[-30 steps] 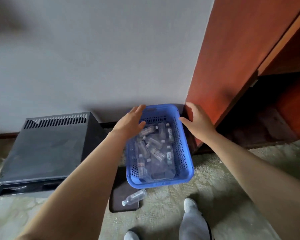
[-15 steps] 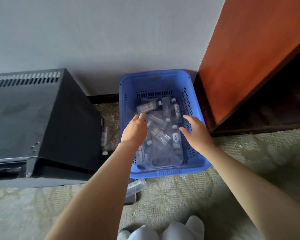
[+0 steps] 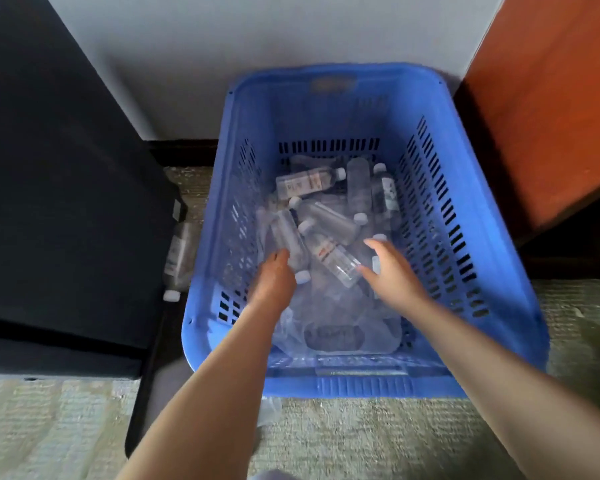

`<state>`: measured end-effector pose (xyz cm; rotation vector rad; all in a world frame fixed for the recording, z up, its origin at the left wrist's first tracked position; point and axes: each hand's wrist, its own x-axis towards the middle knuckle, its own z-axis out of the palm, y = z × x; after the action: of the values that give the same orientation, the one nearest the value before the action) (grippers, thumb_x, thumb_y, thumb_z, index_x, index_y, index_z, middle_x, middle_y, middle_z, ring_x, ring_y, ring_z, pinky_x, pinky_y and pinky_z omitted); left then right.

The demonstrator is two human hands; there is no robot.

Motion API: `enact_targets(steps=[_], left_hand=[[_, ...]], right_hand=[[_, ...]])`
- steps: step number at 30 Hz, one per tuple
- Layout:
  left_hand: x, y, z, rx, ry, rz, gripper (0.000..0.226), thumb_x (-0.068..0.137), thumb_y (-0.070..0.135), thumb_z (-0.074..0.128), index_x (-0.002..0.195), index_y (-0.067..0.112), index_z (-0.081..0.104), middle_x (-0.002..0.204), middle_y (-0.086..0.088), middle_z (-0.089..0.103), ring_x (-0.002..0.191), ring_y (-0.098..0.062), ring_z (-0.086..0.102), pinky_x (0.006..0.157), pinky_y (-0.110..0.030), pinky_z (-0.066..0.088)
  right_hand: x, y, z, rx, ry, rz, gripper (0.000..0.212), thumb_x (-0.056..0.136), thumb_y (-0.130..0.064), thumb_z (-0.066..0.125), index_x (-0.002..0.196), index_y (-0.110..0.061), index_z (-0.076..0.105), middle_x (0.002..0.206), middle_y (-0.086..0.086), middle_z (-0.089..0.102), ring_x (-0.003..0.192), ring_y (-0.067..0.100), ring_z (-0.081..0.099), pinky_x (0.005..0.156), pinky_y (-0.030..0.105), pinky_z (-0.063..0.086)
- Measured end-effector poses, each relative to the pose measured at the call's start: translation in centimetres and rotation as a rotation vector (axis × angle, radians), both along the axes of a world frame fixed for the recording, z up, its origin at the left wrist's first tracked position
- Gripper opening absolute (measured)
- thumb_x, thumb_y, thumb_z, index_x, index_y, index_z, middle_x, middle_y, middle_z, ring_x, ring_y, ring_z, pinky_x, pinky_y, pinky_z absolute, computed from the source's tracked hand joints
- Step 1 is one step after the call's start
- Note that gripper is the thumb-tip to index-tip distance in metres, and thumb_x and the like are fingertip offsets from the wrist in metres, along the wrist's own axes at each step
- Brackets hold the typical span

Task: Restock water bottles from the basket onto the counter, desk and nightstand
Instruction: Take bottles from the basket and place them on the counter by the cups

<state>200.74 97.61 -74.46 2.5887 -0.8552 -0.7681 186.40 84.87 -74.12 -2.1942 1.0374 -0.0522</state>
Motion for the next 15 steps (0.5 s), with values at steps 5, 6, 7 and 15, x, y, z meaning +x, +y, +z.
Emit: enact_targets(steps=[5,6,7,15], left_hand=[[0.6,0.3,-3.3,0.147,0.009,0.012,0.042,0.096,0.009,0.036,0.138,0.011,0.034,0.141,-0.017,0.037,0.123,-0.038,0.046,0.095,-0.045,0.04],[0.9,0.6,-4.4,0.187,0.032,0.018,0.045,0.096,0.01,0.037,0.141,0.012,0.031,0.143,-0.019,0.033,0.124,-0.039,0.045,0.097,-0.045,0.04],[1.1,0.7,-5.0,0.229,0.054,0.03,0.049,0.095,0.012,0.038,0.143,0.012,0.028,0.145,-0.02,0.031,0.125,-0.04,0.045,0.099,-0.046,0.041],[2.0,1.7,-8.3,0.486,0.284,0.002,0.067,0.09,0.031,0.057,0.143,0.002,0.026,0.145,-0.015,0.041,0.131,-0.025,0.045,0.104,-0.027,0.039]], right_hand=[[1.8,-0.3,-3.3,0.025,0.049,0.04,0.052,0.087,-0.018,0.061,0.134,-0.006,0.044,0.134,0.018,0.05,0.125,0.031,0.046,0.1,0.033,0.034],[2.0,-0.2,-3.7,0.028,0.067,0.056,0.053,0.086,-0.019,0.061,0.134,-0.007,0.044,0.132,0.019,0.051,0.123,0.032,0.048,0.098,0.033,0.035],[2.3,-0.2,-4.1,0.03,0.089,0.073,0.053,0.086,-0.021,0.061,0.135,-0.01,0.043,0.131,0.018,0.052,0.122,0.031,0.048,0.097,0.033,0.036],[3.9,-0.9,-7.4,0.051,0.284,0.1,0.059,0.089,-0.032,0.054,0.14,-0.01,0.033,0.141,0.015,0.04,0.131,0.03,0.038,0.106,0.036,0.035]])
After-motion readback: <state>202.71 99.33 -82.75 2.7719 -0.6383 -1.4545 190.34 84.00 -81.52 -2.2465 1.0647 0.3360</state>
